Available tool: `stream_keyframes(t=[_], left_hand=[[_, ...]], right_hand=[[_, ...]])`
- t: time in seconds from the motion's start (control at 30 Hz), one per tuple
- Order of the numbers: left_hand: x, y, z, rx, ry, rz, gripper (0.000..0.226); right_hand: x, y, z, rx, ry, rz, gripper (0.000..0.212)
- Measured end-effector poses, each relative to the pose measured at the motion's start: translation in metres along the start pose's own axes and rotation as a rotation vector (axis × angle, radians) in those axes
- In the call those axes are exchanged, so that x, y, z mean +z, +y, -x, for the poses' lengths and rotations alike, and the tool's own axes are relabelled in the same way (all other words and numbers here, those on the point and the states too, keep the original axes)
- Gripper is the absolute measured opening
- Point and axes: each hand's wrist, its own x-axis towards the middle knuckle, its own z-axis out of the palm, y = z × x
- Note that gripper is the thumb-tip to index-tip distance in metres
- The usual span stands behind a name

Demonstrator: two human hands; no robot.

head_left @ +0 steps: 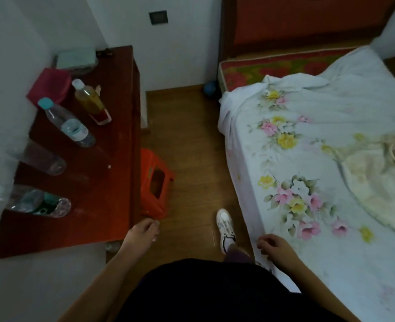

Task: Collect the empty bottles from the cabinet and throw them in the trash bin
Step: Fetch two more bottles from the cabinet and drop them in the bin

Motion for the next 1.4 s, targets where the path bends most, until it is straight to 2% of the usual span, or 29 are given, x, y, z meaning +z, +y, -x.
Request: stream_keyframes(t=[0.2, 0.33, 0.4, 0.5, 0.73, 0.87, 0.97, 1.13, 1.23, 1.33, 1.4], left_hand=[[0.005, 0.040, -0.039, -0.108, 0.136, 0.156, 0.023], [-0.002, 0.039, -0.036, -0.179, 0.270, 0.317, 0.018], [-0.008, 0.030, -0.029, -0.218, 0.369, 0.388, 0.017], [-0.019, 0.017, -0.015, -0.284, 0.535, 0.493, 0.019], [-0.064, -0.013, 0.016, -0.387, 0.879, 0.602, 0.041], [-0.096, -0.023, 0.012, -0.446, 1.037, 0.663, 0.057], [-0.122, -0.026, 0.000, -0.461, 1.116, 0.724, 0.071], [-0.166, -0.037, -0.022, -0.368, 1.156, 0.793, 0.099], [-0.186, -0.035, -0.038, -0.341, 1.155, 0.782, 0.089], [-0.194, -0.036, -0.053, -0.324, 1.178, 0.814, 0.072], [-0.194, -0.037, -0.060, -0.319, 1.212, 0.841, 0.065]], right_hand=[[-0.051, -0.096, -0.089, -0.190, -0.086, 0.139, 0.010], [-0.063, -0.177, -0.135, -0.304, -0.205, 0.250, 0.006], [-0.056, -0.220, -0.152, -0.345, -0.263, 0.319, 0.011], [-0.032, -0.283, -0.168, -0.452, -0.377, 0.444, 0.019], [0.063, -0.422, -0.162, -0.699, -0.544, 0.578, 0.041], [0.120, -0.489, -0.150, -0.835, -0.525, 0.558, 0.056], [0.155, -0.528, -0.145, -0.914, -0.518, 0.535, 0.065], [0.213, -0.574, -0.137, -1.006, -0.523, 0.455, 0.081], [0.246, -0.590, -0.140, -1.022, -0.537, 0.420, 0.080], [0.271, -0.593, -0.149, -1.030, -0.506, 0.415, 0.090], [0.282, -0.593, -0.154, -1.030, -0.480, 0.433, 0.085]])
